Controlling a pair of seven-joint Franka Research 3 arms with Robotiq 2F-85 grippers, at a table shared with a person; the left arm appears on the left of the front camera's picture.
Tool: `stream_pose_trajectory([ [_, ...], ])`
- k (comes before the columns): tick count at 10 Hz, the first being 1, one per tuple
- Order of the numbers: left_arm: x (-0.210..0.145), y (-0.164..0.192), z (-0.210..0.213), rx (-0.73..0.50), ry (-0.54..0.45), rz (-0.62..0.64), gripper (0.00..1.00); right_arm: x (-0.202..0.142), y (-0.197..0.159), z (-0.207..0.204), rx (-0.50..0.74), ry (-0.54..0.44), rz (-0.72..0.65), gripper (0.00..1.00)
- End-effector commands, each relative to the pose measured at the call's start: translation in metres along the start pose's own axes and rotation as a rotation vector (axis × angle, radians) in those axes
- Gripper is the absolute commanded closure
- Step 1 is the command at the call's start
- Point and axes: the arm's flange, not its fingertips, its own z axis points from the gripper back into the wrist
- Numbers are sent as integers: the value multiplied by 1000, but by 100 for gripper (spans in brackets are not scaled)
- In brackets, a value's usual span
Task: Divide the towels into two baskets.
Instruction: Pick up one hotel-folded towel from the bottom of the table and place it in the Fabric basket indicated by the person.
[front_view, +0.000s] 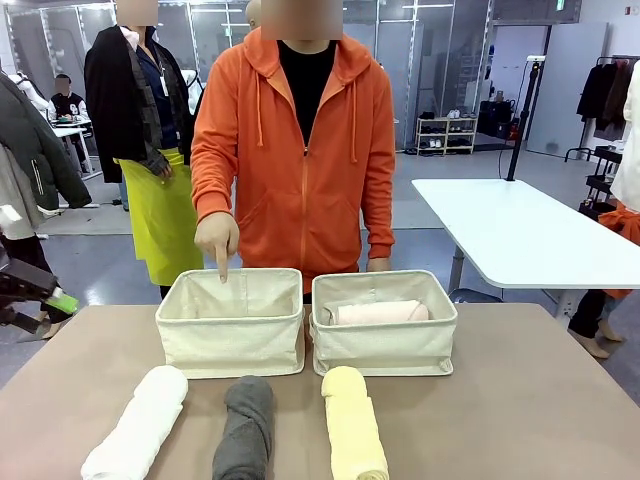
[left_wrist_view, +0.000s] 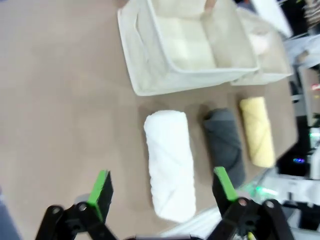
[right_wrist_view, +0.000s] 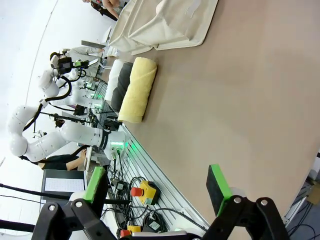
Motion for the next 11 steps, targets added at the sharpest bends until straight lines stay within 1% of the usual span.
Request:
stream_pose_trajectory([
  [1, -87, -19, -48, 88, 40, 37, 0, -1, 3, 1, -2, 18, -3, 0],
  [2, -98, -23, -60, 107, 75, 43, 0, -1, 3, 1, -2, 18, -3, 0],
  [3, -108, -29, -71, 113, 82, 32, 0, -1, 3, 1, -2, 18, -3, 0],
  [4, -120, -37, -87, 110, 130, 2, 0, -1, 3, 1, -2, 18, -3, 0],
  [5, -125, -40, -98, 115, 144, -14, 0, -1, 3, 1, -2, 18, -3, 0],
  [8, -137, -50, -118, 99, 195, -70, 0, -1, 3, 1, -2, 18, -3, 0],
  [9, -145, -52, -126, 110, 224, -63, 0, -1, 3, 1, -2, 18, -3, 0],
  [11, -159, -52, -138, 118, 274, -94, 0, -1, 3, 1, -2, 18, -3, 0],
])
